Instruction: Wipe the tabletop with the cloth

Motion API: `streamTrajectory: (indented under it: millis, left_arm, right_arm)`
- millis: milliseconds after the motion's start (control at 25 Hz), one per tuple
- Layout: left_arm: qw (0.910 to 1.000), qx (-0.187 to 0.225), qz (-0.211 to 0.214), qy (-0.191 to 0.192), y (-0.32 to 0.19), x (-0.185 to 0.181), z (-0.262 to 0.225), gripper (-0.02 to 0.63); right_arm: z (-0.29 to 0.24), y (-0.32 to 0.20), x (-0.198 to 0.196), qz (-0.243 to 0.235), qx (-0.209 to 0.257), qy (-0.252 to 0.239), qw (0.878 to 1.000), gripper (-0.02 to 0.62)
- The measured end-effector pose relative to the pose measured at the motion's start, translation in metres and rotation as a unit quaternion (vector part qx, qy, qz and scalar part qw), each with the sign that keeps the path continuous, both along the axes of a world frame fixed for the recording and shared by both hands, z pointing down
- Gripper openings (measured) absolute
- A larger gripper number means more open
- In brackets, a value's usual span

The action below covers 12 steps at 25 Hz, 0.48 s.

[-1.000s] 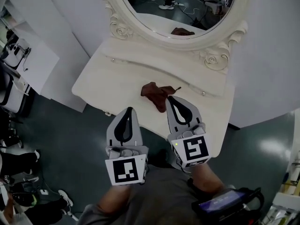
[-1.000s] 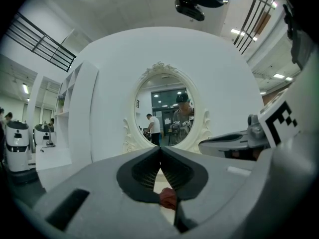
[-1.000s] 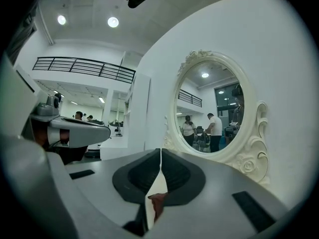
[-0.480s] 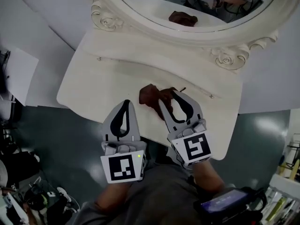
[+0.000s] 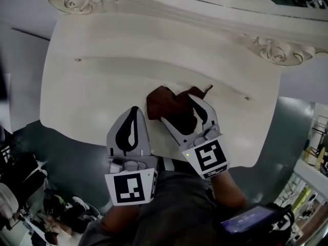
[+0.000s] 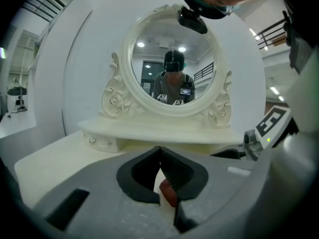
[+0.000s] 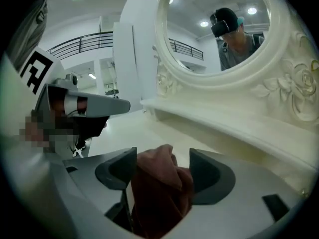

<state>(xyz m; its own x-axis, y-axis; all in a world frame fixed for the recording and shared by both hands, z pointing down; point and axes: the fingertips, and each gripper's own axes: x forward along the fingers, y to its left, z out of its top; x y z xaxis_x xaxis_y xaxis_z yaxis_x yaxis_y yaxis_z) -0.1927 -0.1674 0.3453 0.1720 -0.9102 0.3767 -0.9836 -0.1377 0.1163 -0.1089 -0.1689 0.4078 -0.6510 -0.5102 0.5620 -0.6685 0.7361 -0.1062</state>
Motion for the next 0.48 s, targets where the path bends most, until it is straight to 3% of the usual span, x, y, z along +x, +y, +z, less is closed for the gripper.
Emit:
streamTrajectory:
  millis: [160, 320, 480]
  left_arm:
    - [0.9998, -0.019, 0.008, 0.006, -0.011, -0.003, 0.024, 0.015]
    - [0.9991, -0.037, 0.017, 0.01, -0.014, -0.002, 0.039, 0.015]
    - [0.9995, -0.019, 0.022, 0.007, -0.015, -0.001, 0.031, 0.015]
  right_arm:
    - [0.038, 0.002, 0.005, 0.016, -0.051, 0.033, 0.998, 0.287]
    - [0.05, -0.001, 0.008, 0.034, -0.064, 0.047, 0.996, 0.276]
    - [0.049, 0.001, 0.009, 0.041, -0.066, 0.051, 0.996, 0.158]
